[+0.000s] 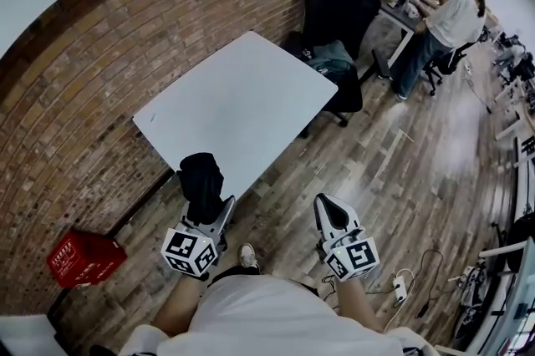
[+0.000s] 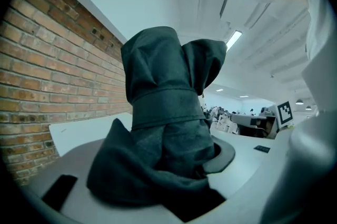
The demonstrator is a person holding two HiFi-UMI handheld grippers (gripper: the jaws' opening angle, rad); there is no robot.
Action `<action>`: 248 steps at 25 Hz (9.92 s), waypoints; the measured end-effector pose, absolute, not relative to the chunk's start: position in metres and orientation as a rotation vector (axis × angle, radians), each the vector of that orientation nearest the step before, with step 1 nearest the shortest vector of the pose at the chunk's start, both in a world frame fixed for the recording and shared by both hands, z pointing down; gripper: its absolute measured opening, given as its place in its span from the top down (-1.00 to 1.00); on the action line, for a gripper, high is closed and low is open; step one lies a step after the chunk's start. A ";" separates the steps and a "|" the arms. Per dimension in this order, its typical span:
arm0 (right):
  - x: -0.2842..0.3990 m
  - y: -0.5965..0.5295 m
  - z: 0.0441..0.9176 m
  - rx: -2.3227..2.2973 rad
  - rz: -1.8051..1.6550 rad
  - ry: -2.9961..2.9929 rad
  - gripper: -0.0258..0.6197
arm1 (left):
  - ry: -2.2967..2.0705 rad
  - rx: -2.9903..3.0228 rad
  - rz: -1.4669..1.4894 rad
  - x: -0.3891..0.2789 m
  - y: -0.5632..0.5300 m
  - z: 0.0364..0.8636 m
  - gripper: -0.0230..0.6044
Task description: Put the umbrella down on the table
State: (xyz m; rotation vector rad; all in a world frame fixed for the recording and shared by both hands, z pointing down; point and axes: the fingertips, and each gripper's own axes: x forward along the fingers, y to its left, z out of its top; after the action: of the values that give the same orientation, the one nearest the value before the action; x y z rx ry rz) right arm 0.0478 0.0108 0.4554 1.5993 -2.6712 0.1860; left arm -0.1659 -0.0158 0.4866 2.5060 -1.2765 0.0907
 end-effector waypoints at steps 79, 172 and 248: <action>0.119 -0.206 0.467 1.361 0.330 -2.863 0.86 | -1.314 2.237 0.537 -0.091 -0.240 0.614 0.20; 0.187 -0.222 0.497 1.420 0.398 -2.811 0.86 | -1.222 1.830 1.074 -0.079 -0.294 0.788 -0.10; 0.017 -0.183 0.418 1.220 0.086 -2.922 0.86 | -1.609 2.479 -0.139 -0.195 -0.194 0.419 0.84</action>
State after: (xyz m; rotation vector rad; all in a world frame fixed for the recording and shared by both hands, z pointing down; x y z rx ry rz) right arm 0.0165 -0.1830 0.4182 1.2202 -2.9224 0.0856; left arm -0.1949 -0.1940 0.4194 2.4787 -1.6092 -0.1387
